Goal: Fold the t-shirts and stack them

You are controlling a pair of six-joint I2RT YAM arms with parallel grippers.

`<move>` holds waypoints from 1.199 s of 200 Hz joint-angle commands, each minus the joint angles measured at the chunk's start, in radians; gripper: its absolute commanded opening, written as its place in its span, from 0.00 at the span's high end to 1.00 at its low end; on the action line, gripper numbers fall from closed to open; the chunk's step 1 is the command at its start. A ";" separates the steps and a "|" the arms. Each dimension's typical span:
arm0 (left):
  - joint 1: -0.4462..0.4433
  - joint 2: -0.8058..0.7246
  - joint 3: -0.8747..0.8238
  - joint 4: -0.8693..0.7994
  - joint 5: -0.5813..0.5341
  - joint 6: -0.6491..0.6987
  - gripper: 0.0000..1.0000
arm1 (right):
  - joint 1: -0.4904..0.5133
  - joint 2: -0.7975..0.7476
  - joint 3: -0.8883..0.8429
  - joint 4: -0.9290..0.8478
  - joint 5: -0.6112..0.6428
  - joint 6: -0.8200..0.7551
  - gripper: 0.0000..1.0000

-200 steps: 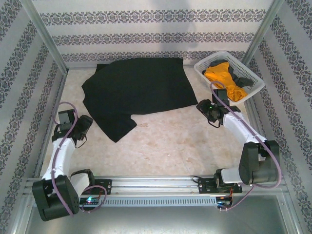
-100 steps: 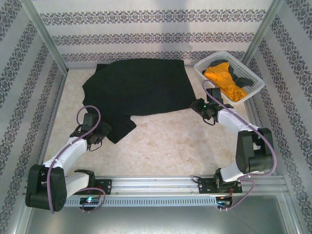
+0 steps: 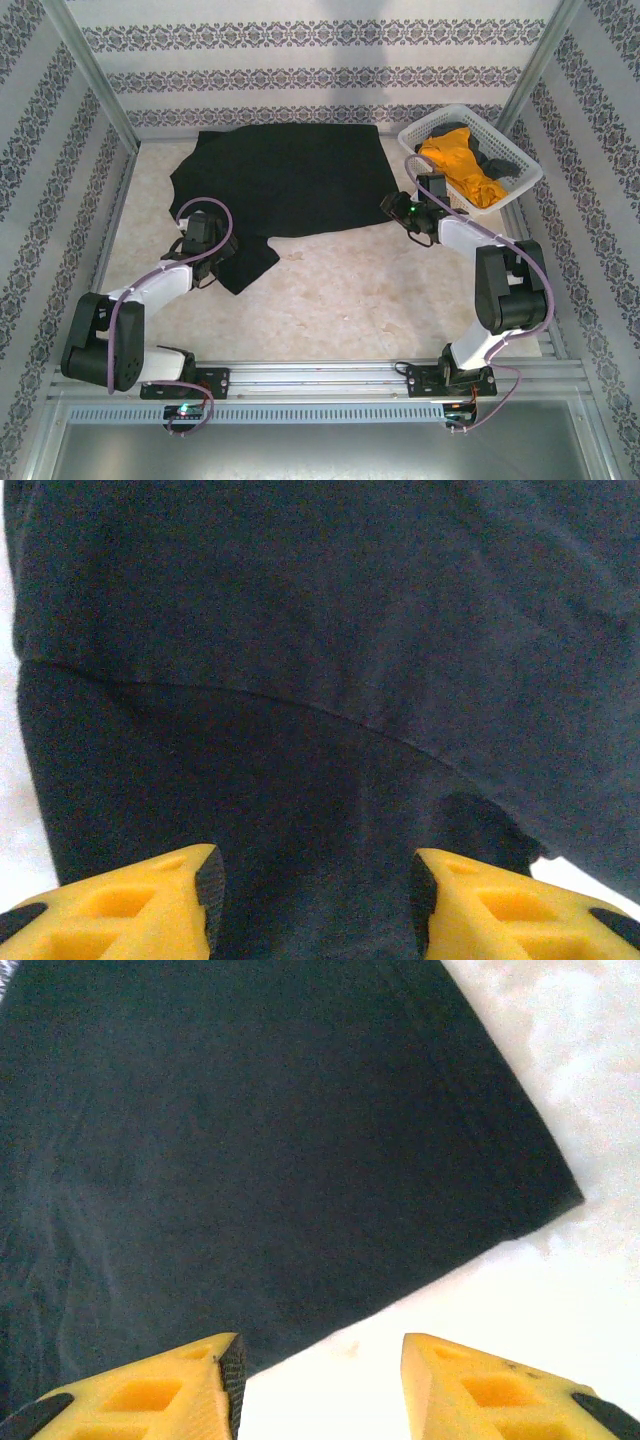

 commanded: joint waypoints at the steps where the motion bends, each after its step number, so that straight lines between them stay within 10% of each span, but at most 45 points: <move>1: -0.009 -0.023 -0.021 0.066 0.014 0.018 0.48 | 0.011 -0.011 0.018 0.009 -0.006 -0.018 0.53; 116: -0.010 -0.170 -0.101 -0.282 0.213 -0.211 0.49 | 0.040 -0.055 0.043 -0.284 0.081 -0.068 0.55; 240: -0.007 -0.031 -0.073 -0.336 0.113 -0.256 0.51 | -0.013 0.159 0.204 -0.300 0.137 -0.091 0.54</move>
